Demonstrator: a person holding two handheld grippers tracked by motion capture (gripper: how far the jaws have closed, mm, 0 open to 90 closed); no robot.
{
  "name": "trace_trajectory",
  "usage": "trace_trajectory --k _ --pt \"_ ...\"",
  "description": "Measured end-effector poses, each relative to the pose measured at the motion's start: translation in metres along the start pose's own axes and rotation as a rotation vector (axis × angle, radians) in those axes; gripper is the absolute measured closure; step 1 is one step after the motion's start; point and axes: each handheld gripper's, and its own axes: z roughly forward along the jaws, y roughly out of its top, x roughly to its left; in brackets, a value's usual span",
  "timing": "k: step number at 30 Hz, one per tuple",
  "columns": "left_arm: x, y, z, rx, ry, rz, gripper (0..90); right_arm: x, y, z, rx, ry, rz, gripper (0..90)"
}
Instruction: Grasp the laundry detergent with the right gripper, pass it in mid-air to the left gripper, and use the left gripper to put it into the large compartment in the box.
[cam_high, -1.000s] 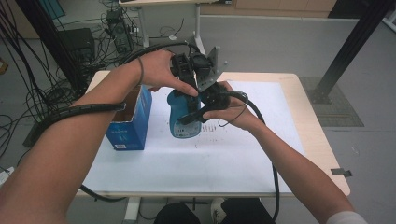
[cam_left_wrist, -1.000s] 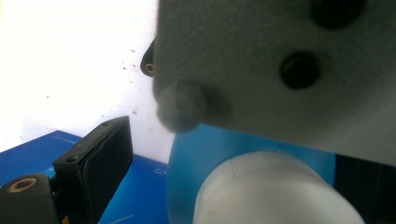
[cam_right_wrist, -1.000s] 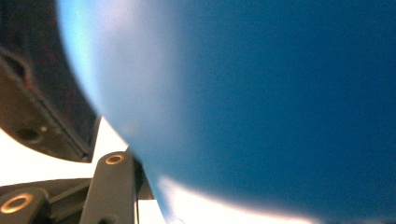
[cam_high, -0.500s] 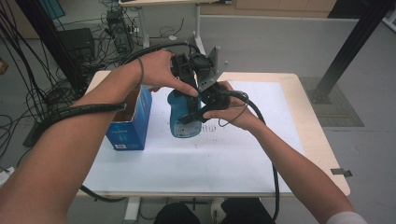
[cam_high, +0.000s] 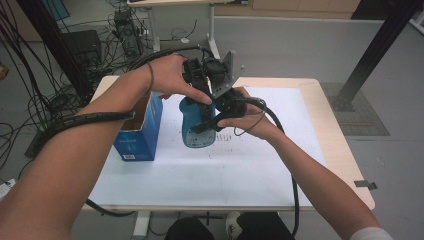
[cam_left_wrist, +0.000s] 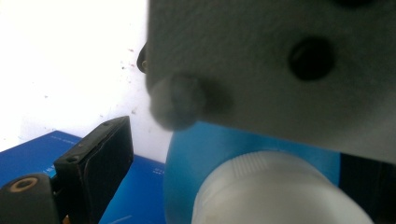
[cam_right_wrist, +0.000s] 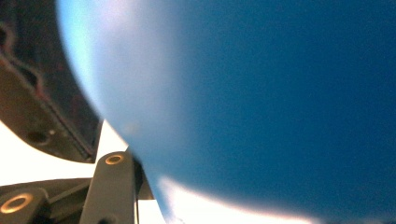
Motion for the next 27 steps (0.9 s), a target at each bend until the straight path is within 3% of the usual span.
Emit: trace_trajectory --k 16,27 --pt "-0.0017 0.0007 -0.0011 0.007 0.007 0.010 15.0 0.0012 0.0007 -0.0016 0.000 -0.004 -0.003 44.2" --pt "-0.0030 0.0028 -0.0032 0.008 0.003 0.027 27.9 0.0010 0.0007 -0.0025 -0.001 -0.004 -0.011 44.1"
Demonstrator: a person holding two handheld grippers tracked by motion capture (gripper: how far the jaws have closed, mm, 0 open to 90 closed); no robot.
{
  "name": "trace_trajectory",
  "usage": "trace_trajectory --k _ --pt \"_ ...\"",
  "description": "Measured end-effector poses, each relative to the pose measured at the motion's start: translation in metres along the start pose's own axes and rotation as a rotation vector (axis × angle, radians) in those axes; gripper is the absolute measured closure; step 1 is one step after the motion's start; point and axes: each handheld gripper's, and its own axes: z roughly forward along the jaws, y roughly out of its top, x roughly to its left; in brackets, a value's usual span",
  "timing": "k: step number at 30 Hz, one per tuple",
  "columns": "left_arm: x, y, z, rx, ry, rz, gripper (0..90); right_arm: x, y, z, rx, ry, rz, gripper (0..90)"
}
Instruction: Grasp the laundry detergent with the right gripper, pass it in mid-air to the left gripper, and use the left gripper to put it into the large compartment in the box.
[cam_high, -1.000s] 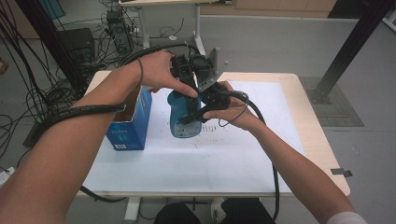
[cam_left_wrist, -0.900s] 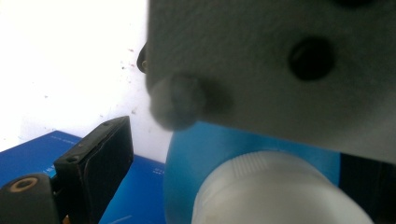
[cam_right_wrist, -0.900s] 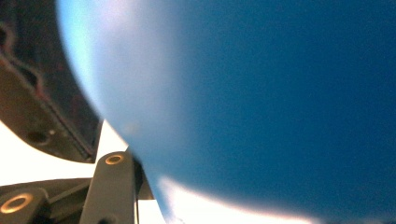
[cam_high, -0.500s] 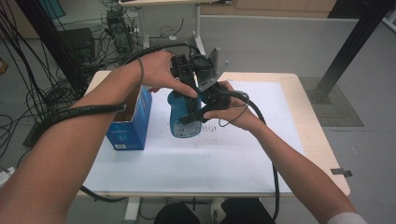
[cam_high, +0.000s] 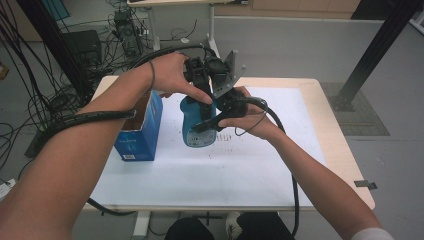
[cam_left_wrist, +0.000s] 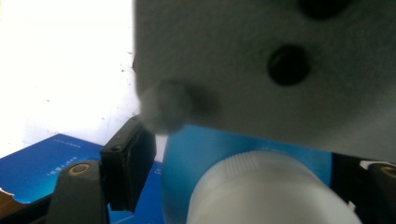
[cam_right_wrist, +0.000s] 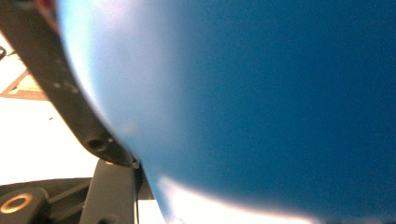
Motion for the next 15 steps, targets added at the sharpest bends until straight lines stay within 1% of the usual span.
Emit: trace_trajectory --k 1,2,6,8,15 --pt "0.0001 -0.0002 -0.0002 -0.004 -0.002 0.005 28.8 0.0003 0.0000 -0.0008 0.003 -0.009 0.003 44.2" --pt "0.0001 -0.0002 -0.0002 -0.004 -0.002 0.005 30.1 -0.0002 -0.0002 -0.0004 0.001 0.000 -0.001 44.1" --pt "-0.0005 0.0001 -0.0006 -0.003 -0.011 0.013 33.2 -0.0003 -0.0003 -0.0007 0.003 -0.001 -0.003 44.1" --pt "-0.0011 0.0001 -0.0005 -0.006 -0.015 0.011 34.3 -0.0004 -0.0004 -0.0008 0.002 0.001 -0.003 44.1" --pt "-0.0016 0.0006 -0.0014 -0.001 -0.016 0.013 36.2 -0.0004 -0.0002 -0.0012 0.000 0.002 -0.003 44.1"
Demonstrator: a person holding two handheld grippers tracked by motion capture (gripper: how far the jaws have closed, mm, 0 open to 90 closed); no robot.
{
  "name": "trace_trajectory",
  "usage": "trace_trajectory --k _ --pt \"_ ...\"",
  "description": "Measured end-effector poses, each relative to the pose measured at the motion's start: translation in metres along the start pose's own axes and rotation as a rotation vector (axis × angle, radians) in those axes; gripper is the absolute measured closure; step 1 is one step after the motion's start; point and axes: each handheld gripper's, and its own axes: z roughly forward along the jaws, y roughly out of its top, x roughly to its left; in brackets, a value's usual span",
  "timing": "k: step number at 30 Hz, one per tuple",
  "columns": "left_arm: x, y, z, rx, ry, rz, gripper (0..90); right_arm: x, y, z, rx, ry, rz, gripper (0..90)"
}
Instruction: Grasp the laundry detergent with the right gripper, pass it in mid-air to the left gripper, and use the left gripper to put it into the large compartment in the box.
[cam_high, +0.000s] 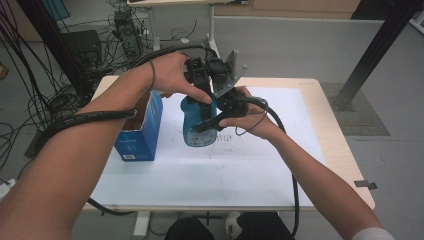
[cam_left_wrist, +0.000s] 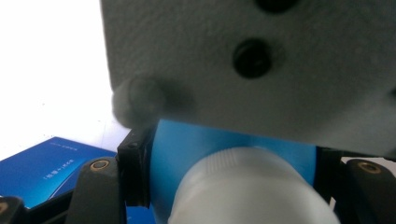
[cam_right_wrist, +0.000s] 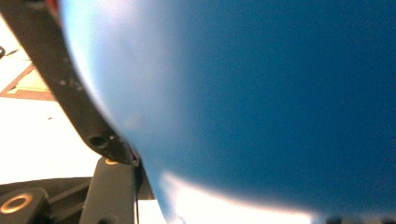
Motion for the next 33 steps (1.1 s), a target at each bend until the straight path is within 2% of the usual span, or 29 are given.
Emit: trace_trajectory --k 8,19,26,29,33 --pt "-0.0009 -0.0012 0.0009 -0.007 0.003 -0.001 36.7 0.0005 -0.0006 0.0005 0.000 0.004 0.003 44.1" --pt "-0.0014 -0.0021 0.0005 0.005 0.015 0.005 36.9 0.0011 -0.0001 0.0025 -0.007 0.007 0.007 44.0" --pt "-0.0015 -0.0021 0.0020 0.014 0.007 0.003 36.9 0.0013 -0.0008 0.0033 -0.001 0.006 0.003 44.0" --pt "-0.0016 -0.0021 0.0020 0.001 0.012 0.003 36.9 0.0013 -0.0012 0.0029 -0.001 0.005 0.007 44.0" --pt "-0.0010 -0.0006 0.0004 0.017 0.010 0.010 36.8 0.0010 -0.0009 0.0019 -0.004 0.001 0.002 44.0"
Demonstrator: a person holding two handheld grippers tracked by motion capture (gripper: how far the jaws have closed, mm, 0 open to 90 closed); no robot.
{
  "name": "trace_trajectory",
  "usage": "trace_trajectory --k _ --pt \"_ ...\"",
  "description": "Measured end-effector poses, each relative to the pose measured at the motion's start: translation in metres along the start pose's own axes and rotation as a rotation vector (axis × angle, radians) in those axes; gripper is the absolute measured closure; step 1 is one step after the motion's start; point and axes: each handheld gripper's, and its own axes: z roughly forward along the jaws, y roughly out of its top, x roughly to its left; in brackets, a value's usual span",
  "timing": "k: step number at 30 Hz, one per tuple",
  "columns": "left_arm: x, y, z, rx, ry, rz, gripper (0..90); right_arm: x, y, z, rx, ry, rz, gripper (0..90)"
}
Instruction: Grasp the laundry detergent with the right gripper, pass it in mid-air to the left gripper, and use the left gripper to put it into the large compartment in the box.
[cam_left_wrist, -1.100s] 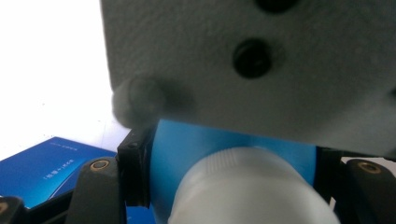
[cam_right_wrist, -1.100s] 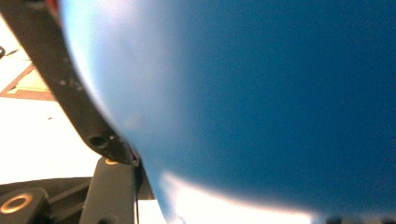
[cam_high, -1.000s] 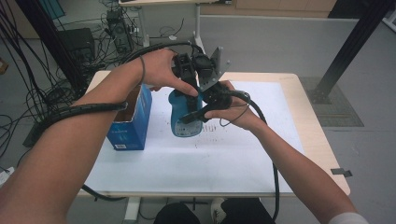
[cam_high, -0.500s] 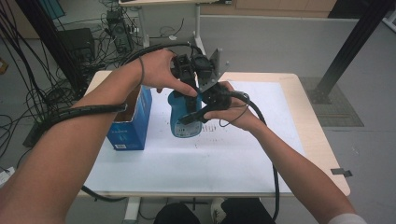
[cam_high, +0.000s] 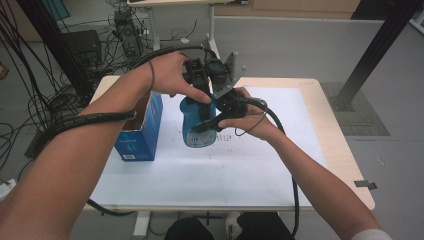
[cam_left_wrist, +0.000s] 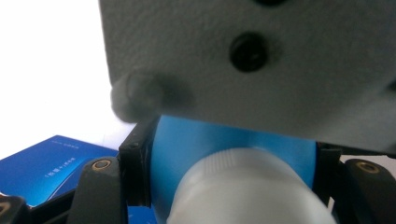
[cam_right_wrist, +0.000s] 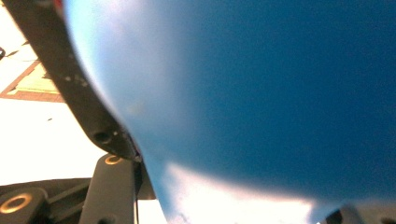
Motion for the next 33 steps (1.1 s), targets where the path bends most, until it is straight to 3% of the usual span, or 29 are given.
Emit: trace_trajectory --k 33 --pt "0.0005 -0.0002 0.0009 -0.018 0.020 -0.009 37.1 -0.0032 -0.0016 -0.0005 -0.005 -0.013 -0.006 43.5"
